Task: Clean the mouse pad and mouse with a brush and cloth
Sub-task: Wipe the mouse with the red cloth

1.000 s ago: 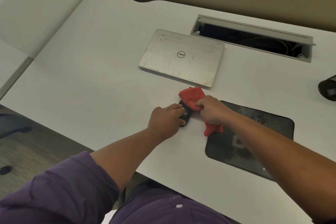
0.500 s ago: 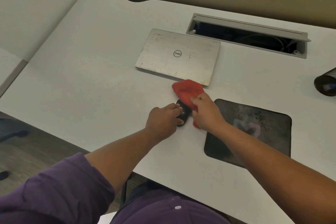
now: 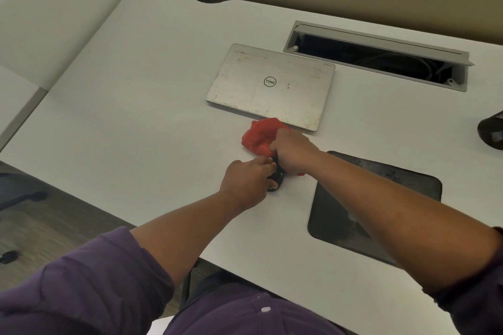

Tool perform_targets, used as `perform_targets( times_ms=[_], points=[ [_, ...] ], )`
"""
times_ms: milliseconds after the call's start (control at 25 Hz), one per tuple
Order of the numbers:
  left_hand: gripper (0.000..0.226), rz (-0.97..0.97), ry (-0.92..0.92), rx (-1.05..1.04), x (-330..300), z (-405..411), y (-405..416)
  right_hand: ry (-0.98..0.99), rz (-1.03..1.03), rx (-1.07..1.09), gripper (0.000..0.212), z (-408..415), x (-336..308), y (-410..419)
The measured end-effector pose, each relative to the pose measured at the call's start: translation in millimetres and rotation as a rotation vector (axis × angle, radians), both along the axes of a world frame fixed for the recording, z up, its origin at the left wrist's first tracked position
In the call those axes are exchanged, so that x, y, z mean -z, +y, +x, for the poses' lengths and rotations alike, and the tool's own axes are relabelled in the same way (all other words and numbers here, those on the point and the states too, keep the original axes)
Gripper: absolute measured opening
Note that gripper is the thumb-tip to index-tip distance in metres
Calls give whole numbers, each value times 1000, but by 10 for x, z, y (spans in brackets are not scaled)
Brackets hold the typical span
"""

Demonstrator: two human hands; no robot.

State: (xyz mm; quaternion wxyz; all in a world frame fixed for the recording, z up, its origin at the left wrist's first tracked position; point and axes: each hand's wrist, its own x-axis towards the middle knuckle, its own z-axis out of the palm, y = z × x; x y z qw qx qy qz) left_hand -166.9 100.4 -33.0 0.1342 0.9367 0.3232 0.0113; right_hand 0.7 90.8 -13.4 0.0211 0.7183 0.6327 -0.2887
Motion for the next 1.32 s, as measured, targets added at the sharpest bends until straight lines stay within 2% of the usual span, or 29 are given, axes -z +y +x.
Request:
perform_targets(
  times_ms=[160, 280, 480, 600, 680, 880, 1080, 1320],
  points=[
    [31, 12, -51, 43, -109, 1, -16, -30, 22, -142, 12, -86, 17, 106],
    [22, 9, -35, 16, -103, 20, -25, 49, -19, -155, 11, 27, 43, 91],
    [20, -3, 37, -55, -18, 25, -32, 102, -36, -60, 27, 251, 106, -31],
    [20, 11, 38, -68, 14, 24, -54, 157, -6, 84, 44, 313, 153, -206],
    [23, 10, 10, -87, 29, 5, -54, 141, 47, 188, 48, 202, 187, -347],
    [27, -18, -1, -100, 67, -7, -45, 137, 114, 406, 41, -215, 248, -690],
    [29, -25, 15, -64, 87, -10, -14, 229, 71, 519, 18, -446, 184, -886],
    [23, -20, -3, 29, 108, -70, 42, 280, 25, 614, 17, -697, 101, -1060]
  ],
)
